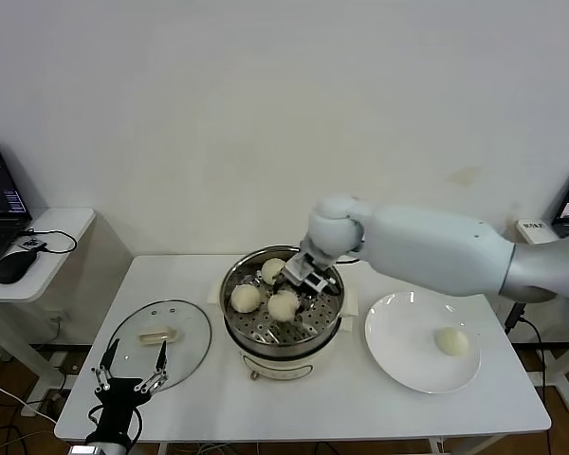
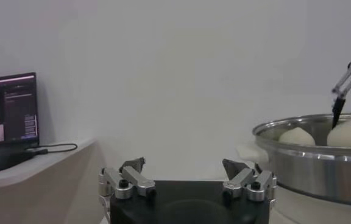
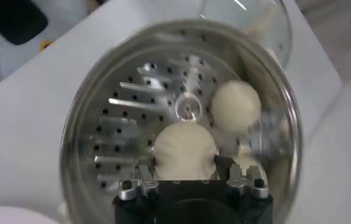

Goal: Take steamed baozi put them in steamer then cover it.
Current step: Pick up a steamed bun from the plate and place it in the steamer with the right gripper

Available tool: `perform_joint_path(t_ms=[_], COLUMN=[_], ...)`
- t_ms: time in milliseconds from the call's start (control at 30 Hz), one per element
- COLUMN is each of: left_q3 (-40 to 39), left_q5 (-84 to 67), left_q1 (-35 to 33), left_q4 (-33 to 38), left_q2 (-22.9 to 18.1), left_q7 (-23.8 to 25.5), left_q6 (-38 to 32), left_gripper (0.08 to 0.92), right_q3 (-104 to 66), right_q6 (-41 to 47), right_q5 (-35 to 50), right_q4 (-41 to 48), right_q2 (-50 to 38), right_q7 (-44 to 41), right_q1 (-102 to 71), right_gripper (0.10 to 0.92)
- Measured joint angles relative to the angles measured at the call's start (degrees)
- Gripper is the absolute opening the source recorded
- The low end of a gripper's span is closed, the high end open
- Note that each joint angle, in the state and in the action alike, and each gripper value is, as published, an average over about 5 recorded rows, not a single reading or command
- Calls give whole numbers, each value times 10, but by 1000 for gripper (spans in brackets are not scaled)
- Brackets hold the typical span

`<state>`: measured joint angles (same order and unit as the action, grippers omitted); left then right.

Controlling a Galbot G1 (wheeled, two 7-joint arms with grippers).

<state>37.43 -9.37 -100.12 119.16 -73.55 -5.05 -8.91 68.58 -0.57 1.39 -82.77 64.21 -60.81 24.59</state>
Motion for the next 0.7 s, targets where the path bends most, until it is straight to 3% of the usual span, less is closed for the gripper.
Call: perform_joint_path(t_ms=[267, 533, 700], left_q3=[0, 0, 3], left_q5=[0, 0, 0], left_q1=[1, 0, -1], left_q4=[-1, -1, 0], left_q2=[-2, -3, -1], left_q7=[-1, -1, -1], left_q6=[-1, -3, -3], left_gripper=[823, 823, 823], right_q3=[10, 10, -6], right_q6=[-33, -42, -39], right_q5=[-25, -33, -28], right_q4=[4, -3, -8], right_q2=[12, 9, -9], right_q7=[-1, 4, -1], right_q1=[-9, -8, 5], right_gripper=[633, 799, 822])
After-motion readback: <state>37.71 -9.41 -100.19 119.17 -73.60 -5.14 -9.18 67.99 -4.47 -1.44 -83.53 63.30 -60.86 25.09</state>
